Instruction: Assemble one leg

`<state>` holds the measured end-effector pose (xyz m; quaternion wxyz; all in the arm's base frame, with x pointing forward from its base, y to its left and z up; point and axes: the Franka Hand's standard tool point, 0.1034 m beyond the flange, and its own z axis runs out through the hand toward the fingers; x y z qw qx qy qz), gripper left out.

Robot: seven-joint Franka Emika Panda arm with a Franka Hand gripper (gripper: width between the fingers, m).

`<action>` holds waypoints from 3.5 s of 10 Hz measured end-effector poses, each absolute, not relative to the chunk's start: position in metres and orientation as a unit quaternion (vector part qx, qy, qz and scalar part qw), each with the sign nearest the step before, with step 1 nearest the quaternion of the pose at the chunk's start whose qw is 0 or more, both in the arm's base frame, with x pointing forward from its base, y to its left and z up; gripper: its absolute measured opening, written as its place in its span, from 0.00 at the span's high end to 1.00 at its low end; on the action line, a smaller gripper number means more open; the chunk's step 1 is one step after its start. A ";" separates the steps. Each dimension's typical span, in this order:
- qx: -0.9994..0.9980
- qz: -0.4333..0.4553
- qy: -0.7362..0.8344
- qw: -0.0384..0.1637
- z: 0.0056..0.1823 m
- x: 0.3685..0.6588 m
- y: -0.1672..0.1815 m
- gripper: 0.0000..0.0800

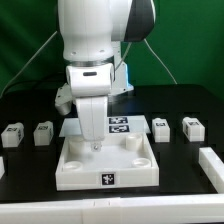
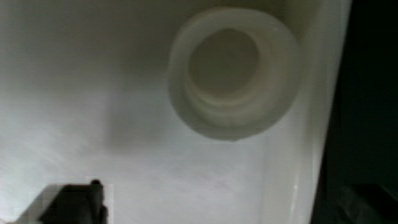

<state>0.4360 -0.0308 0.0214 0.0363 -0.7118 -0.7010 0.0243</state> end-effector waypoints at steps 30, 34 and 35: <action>-0.715 0.008 -0.697 0.049 0.015 0.447 0.024 0.92; -0.725 -0.002 -0.687 0.049 0.012 0.465 0.048 0.92; -0.727 -0.003 -0.685 0.050 0.010 0.468 0.048 0.92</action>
Offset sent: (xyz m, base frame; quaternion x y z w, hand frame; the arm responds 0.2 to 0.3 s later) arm -0.0128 -0.0086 -0.0083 -0.0032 0.0077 -0.0043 1.0000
